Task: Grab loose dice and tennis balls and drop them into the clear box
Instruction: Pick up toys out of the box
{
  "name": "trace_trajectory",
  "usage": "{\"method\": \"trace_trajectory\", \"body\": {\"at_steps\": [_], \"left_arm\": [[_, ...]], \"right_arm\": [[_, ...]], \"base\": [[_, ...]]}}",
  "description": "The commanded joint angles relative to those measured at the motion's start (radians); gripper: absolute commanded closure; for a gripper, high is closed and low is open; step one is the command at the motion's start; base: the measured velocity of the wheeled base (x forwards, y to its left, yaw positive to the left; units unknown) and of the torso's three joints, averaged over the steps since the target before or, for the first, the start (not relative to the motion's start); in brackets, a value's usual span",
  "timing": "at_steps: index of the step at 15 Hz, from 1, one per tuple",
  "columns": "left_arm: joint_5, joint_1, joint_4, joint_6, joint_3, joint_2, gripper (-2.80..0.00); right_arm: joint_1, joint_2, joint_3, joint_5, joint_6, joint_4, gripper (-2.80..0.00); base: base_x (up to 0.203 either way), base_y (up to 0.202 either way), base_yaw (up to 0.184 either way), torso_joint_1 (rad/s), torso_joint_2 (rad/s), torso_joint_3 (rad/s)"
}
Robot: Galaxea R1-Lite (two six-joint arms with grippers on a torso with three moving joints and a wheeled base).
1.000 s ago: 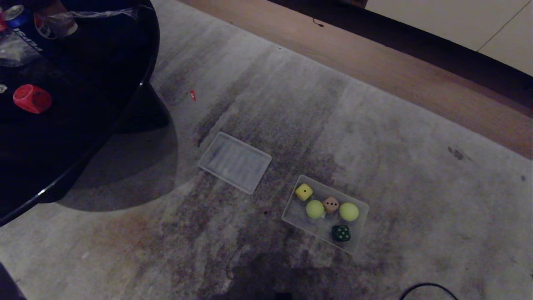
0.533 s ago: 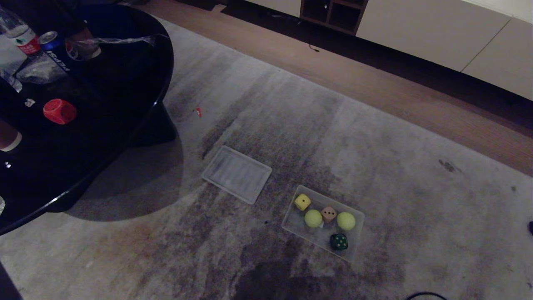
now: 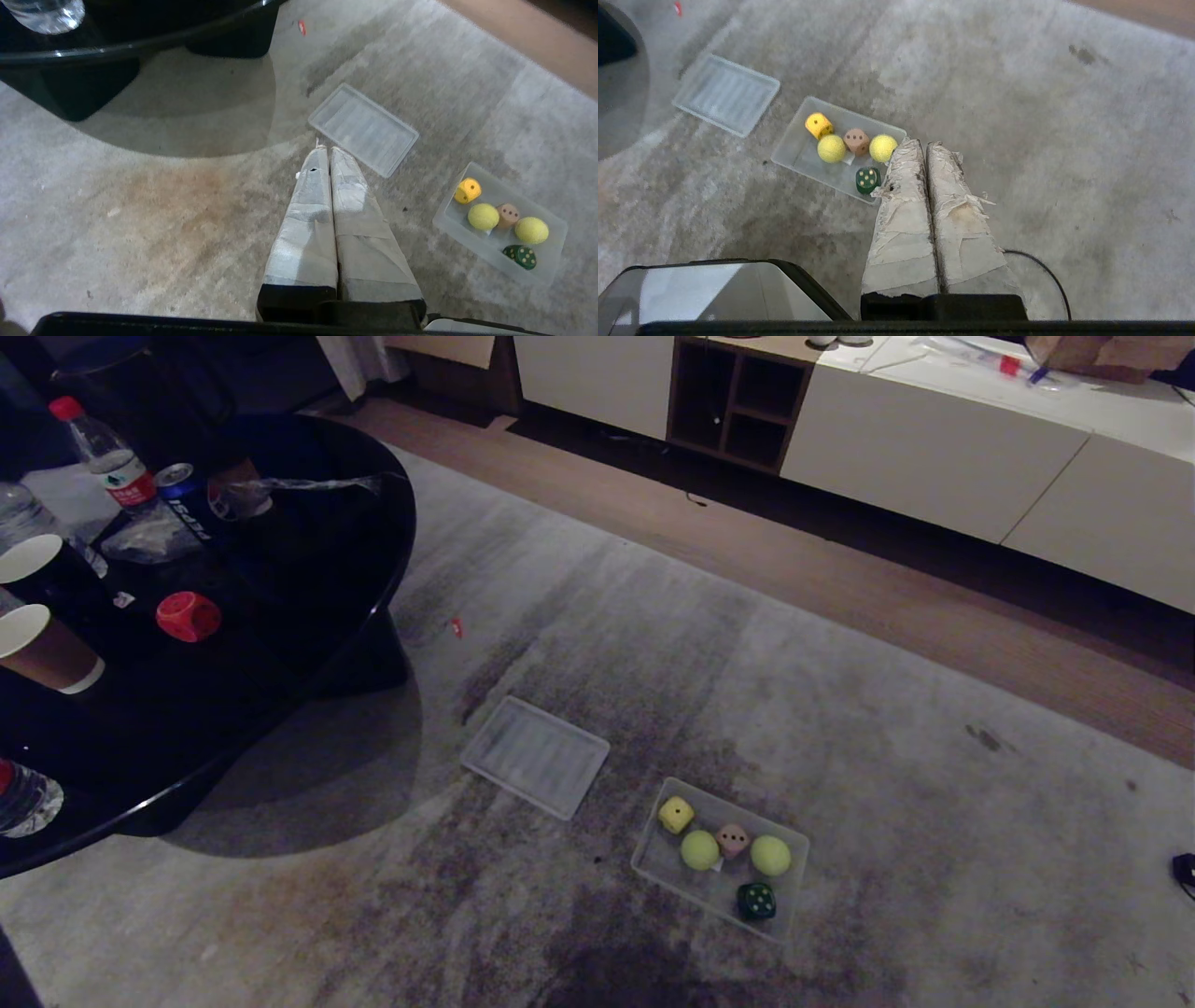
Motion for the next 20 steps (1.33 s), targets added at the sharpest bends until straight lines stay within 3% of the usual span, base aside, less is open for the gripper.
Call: {"method": "trace_trajectory", "body": {"at_steps": [1, 20], "left_arm": [[0.001, 0.0, 0.0, -0.001, 0.001, 0.001, 0.0], [0.001, 0.0, 0.0, -0.001, 0.0, 0.001, 0.0]], "right_arm": [[0.0, 0.001, 0.0, 0.0, 0.0, -0.001, 0.0], [0.0, 0.001, 0.0, 0.001, -0.007, 0.001, 0.0]], "base": [[0.0, 0.0, 0.0, 0.001, 0.0, 0.208], [0.0, 0.0, 0.0, 0.003, 0.0, 0.201]]}}
